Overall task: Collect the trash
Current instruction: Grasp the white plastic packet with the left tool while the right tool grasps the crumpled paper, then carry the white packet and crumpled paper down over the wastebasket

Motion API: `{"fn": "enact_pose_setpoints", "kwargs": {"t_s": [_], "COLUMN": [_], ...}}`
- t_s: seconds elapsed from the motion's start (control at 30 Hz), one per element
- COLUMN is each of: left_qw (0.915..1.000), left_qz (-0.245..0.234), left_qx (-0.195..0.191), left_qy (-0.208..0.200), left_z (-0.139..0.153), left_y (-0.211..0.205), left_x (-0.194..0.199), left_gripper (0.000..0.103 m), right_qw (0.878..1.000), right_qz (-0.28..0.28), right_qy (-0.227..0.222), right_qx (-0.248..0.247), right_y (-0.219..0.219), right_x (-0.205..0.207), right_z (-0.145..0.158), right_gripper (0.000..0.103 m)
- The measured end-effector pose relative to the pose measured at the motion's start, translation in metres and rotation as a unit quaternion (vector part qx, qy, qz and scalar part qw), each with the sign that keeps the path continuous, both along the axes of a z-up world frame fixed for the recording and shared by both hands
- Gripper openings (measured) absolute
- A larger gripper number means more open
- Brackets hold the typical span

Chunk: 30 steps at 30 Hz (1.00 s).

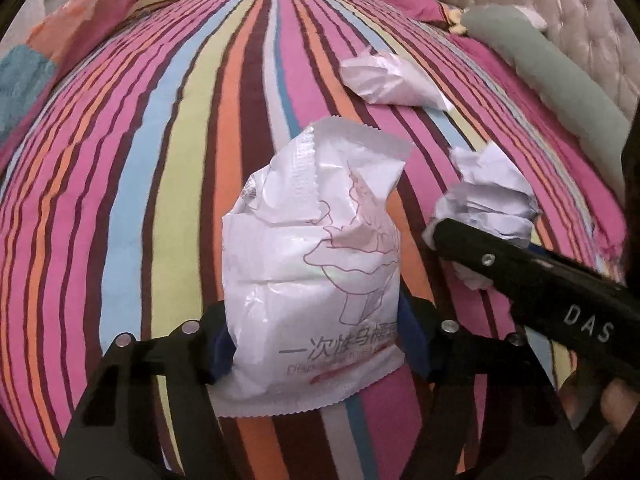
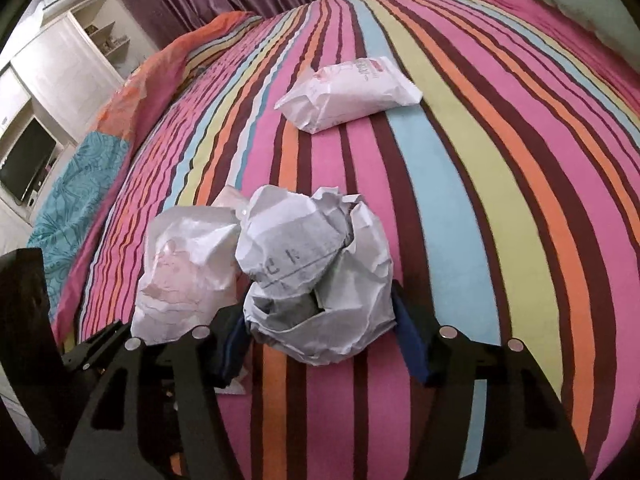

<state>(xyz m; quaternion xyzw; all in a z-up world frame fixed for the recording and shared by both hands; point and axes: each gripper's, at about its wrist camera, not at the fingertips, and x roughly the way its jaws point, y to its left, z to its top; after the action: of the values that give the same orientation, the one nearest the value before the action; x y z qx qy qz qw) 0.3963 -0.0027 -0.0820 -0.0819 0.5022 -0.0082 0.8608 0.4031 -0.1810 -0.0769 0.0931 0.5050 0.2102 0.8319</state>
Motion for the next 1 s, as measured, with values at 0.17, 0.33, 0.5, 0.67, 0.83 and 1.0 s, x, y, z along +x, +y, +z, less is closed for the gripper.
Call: {"fn": "enact_pose_setpoints", "kwargs": {"t_s": [0.17,0.33,0.5,0.67,0.83,1.0], "left_qw": [0.9996,0.9988,0.9986,0.9985,0.9977,0.9972], "left_qz": [0.016,0.024,0.021,0.016,0.011,0.009], "left_qx": [-0.02,-0.035,-0.032,-0.034,-0.043,-0.047], "left_qy": [-0.013,-0.026,-0.035,-0.041,-0.05,-0.058], "left_z": [0.006,0.015,0.024,0.03,0.036,0.042], "left_y": [0.011,0.018,0.02,0.022,0.024,0.024], "left_x": [-0.021,-0.049,-0.085,-0.121,-0.16,-0.192], "left_gripper": [0.065,0.065,0.065,0.065,0.065,0.065], "right_qw": [1.0,0.999,0.998,0.997,0.996,0.994], "right_qz": [-0.015,-0.031,-0.04,-0.048,-0.056,-0.065], "right_qy": [-0.005,-0.008,-0.012,-0.012,-0.013,-0.016], "right_qx": [0.009,0.024,0.042,0.054,0.062,0.082], "right_y": [-0.012,-0.024,-0.036,-0.047,-0.06,-0.069], "right_x": [-0.011,-0.03,-0.056,-0.089,-0.124,-0.15], "right_z": [0.003,0.01,0.018,0.02,0.023,0.03], "right_gripper": [0.058,0.058,0.058,0.058,0.058,0.059]}}
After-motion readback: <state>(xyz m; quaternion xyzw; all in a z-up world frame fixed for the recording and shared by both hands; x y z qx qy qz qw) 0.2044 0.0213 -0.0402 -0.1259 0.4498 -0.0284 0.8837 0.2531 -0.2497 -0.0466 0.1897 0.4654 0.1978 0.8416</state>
